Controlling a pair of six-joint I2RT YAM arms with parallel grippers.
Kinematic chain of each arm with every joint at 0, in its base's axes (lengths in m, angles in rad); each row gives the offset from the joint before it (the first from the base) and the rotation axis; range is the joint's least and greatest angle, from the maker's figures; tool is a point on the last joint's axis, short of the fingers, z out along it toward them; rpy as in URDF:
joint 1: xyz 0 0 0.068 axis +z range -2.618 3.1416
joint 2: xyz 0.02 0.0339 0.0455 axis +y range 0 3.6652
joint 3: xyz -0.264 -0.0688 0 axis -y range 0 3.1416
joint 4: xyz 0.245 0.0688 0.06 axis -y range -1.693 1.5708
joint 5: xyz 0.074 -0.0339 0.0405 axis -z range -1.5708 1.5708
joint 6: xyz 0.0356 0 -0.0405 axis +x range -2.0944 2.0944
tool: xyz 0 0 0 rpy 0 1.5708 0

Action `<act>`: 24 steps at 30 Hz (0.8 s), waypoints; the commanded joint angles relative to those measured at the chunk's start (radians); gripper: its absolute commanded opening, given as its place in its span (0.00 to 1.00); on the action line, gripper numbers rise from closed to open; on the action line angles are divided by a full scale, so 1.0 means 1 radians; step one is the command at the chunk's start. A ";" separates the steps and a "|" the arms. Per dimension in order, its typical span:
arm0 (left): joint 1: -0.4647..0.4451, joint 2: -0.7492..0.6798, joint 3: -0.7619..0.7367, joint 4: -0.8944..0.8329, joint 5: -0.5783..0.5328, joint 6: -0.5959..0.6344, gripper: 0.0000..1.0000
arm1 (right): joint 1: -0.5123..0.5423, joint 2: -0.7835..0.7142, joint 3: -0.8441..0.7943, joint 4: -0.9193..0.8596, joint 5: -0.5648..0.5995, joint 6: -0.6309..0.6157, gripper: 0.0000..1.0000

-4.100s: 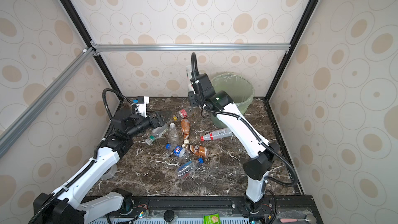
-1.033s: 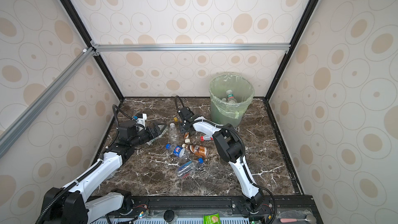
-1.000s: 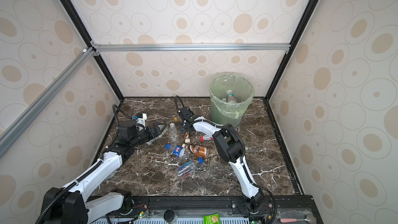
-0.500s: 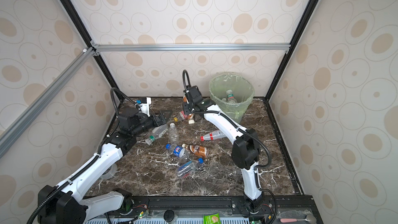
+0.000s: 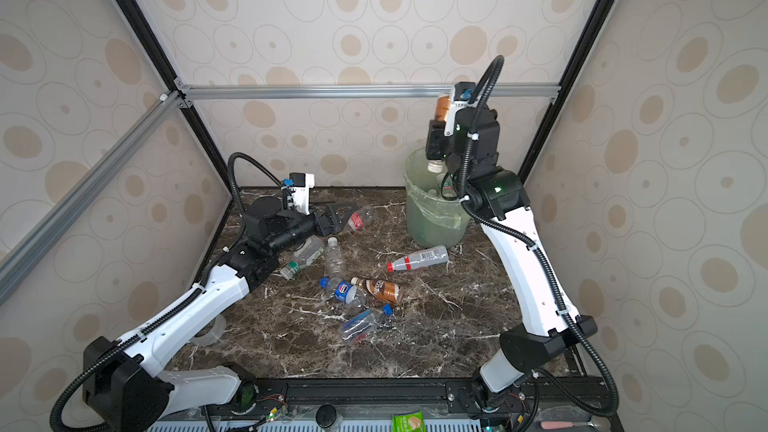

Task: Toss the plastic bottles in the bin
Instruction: 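Open the right gripper over the bin to drop the orange bottle, then move the right gripper down onto the clear white-capped water bottle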

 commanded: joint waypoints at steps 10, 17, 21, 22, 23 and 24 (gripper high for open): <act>-0.007 0.006 0.023 -0.019 -0.028 0.034 0.99 | -0.072 0.140 0.043 -0.117 -0.050 0.030 1.00; 0.007 0.015 0.029 -0.082 -0.066 0.023 0.99 | 0.012 0.114 -0.046 -0.094 -0.068 0.017 0.99; 0.080 -0.011 -0.034 -0.088 -0.057 -0.058 0.99 | 0.075 0.152 -0.095 -0.082 -0.136 0.045 0.99; 0.116 -0.026 -0.060 -0.079 -0.042 -0.084 0.99 | 0.097 0.163 -0.111 -0.071 -0.144 0.045 0.99; 0.149 -0.042 -0.089 -0.070 -0.026 -0.108 0.99 | 0.119 0.172 -0.131 -0.053 -0.159 0.037 0.99; 0.179 -0.055 -0.108 -0.068 -0.013 -0.125 0.99 | 0.137 0.180 -0.147 -0.040 -0.165 0.037 0.99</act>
